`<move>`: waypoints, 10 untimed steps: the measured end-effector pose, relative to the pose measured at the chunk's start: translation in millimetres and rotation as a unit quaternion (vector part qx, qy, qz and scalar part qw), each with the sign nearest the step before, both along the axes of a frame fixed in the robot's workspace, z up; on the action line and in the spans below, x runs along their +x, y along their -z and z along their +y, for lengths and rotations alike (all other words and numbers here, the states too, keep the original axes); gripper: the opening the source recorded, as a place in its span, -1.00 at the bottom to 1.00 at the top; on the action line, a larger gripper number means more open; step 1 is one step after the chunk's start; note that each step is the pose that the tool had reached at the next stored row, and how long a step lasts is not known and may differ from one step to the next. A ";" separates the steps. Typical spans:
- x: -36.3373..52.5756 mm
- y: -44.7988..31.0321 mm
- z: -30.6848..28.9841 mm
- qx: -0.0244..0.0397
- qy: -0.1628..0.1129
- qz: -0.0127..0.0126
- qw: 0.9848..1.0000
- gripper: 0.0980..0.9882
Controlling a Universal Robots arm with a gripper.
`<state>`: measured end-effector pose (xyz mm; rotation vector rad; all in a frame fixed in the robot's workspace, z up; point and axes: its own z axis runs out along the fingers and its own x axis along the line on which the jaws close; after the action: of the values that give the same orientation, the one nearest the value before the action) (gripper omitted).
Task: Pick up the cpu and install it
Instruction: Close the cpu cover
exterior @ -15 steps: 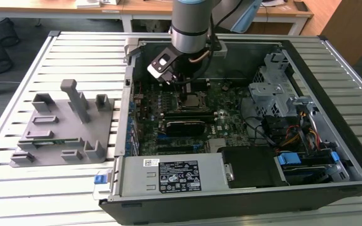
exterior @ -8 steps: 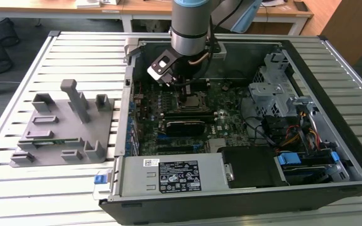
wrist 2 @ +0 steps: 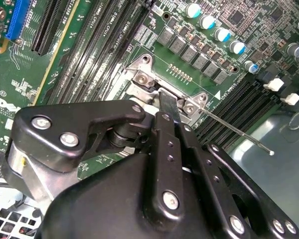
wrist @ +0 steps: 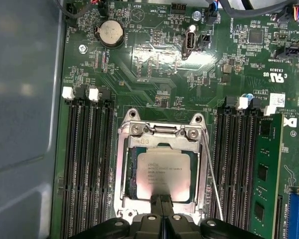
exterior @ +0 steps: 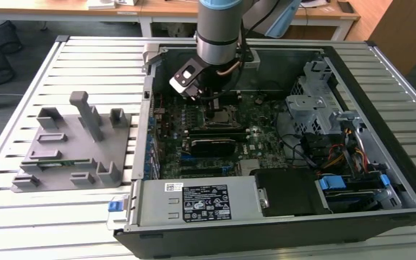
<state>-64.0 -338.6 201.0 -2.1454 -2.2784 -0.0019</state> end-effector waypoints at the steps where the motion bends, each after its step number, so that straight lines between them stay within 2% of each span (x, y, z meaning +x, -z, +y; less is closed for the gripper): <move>1: 0.4 0.2 0.0 0.000 0.000 0.000 1.000 -0.98; 10: 5.4 1.4 0.1 0.000 0.000 0.000 1.000 -0.98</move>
<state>-58.6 -338.5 199.5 -2.1453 -2.2785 -0.0024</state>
